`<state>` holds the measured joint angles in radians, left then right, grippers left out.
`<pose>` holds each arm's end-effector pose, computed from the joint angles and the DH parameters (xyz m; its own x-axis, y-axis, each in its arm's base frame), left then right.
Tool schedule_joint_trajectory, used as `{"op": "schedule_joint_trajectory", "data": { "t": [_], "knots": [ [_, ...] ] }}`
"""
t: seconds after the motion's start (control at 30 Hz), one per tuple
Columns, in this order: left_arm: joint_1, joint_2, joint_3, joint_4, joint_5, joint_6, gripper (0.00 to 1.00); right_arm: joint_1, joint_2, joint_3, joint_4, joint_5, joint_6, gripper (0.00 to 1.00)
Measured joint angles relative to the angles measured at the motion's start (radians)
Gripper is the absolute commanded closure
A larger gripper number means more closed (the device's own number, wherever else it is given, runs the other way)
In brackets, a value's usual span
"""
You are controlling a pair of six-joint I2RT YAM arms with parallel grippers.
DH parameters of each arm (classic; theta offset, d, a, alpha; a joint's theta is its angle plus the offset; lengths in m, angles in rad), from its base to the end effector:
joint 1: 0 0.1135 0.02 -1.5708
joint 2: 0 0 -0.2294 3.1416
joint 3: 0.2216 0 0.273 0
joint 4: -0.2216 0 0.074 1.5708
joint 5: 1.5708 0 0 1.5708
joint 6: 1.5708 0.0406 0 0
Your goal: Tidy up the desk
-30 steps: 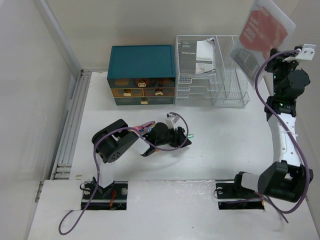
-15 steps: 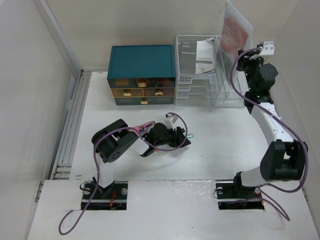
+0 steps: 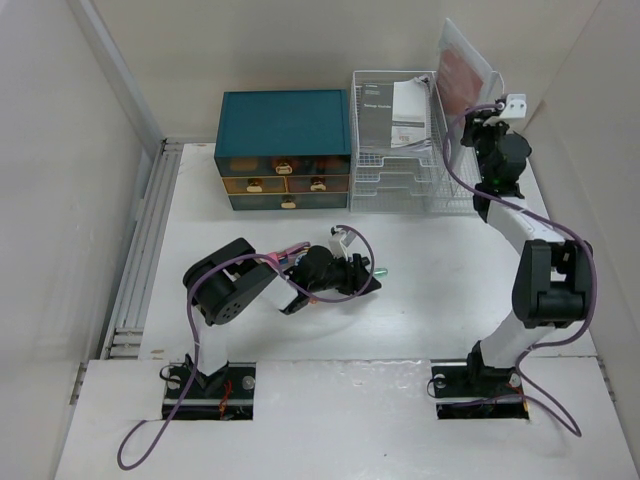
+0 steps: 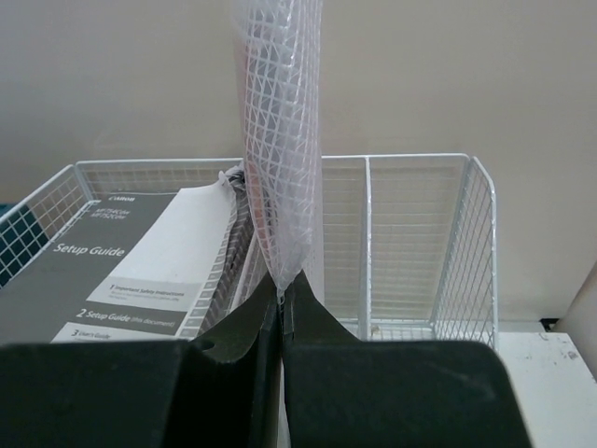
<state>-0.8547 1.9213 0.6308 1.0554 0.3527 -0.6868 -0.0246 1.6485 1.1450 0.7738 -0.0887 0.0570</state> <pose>0.2120 -0.2650 0.0635 -0.7069 -0.0940 -0.7010 0.6210 0.3918 -0.6788 0.4103 -0.0065 0.2968 0.2630 0.0503 -0.9635 -0.0759 0.9966 0.0313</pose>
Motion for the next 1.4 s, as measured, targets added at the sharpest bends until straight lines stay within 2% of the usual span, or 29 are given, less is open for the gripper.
{"op": "schedule_joint_trajectory", "data": {
  "t": [0.47, 0.77, 0.8, 0.9, 0.93, 1.03, 1.23, 1.4],
  "knots": [
    [0.006, 0.019, 0.011, 0.012, 0.025, -0.01, 0.53, -0.035, 0.177, -0.022, 0.282, -0.086, 0.063, 1.0],
    [0.006, 0.021, 0.018, 0.006, 0.029, -0.01, 0.53, -0.05, 0.225, -0.05, 0.328, -0.118, 0.071, 0.99],
    [0.006, 0.021, 0.018, 0.006, 0.029, -0.01, 0.53, -0.053, 0.225, -0.054, 0.328, -0.121, 0.071, 0.85],
    [0.006, 0.021, 0.018, 0.006, 0.029, -0.01, 0.53, -0.058, 0.224, -0.064, 0.321, -0.126, 0.074, 0.65],
    [0.006, 0.021, 0.018, 0.006, 0.029, -0.01, 0.53, -0.061, 0.222, -0.064, 0.312, -0.134, 0.073, 0.52],
    [0.006, 0.018, 0.018, 0.002, 0.029, -0.009, 0.53, -0.069, 0.2, -0.069, 0.29, -0.155, 0.071, 0.34],
    [0.006, -0.012, 0.019, -0.053, 0.027, -0.001, 0.53, -0.081, 0.075, -0.141, 0.267, -0.167, 0.065, 0.23],
    [0.006, -0.06, 0.008, -0.128, 0.027, 0.018, 0.53, -0.09, -0.125, -0.227, 0.199, -0.163, 0.06, 0.23]
  ]
}}
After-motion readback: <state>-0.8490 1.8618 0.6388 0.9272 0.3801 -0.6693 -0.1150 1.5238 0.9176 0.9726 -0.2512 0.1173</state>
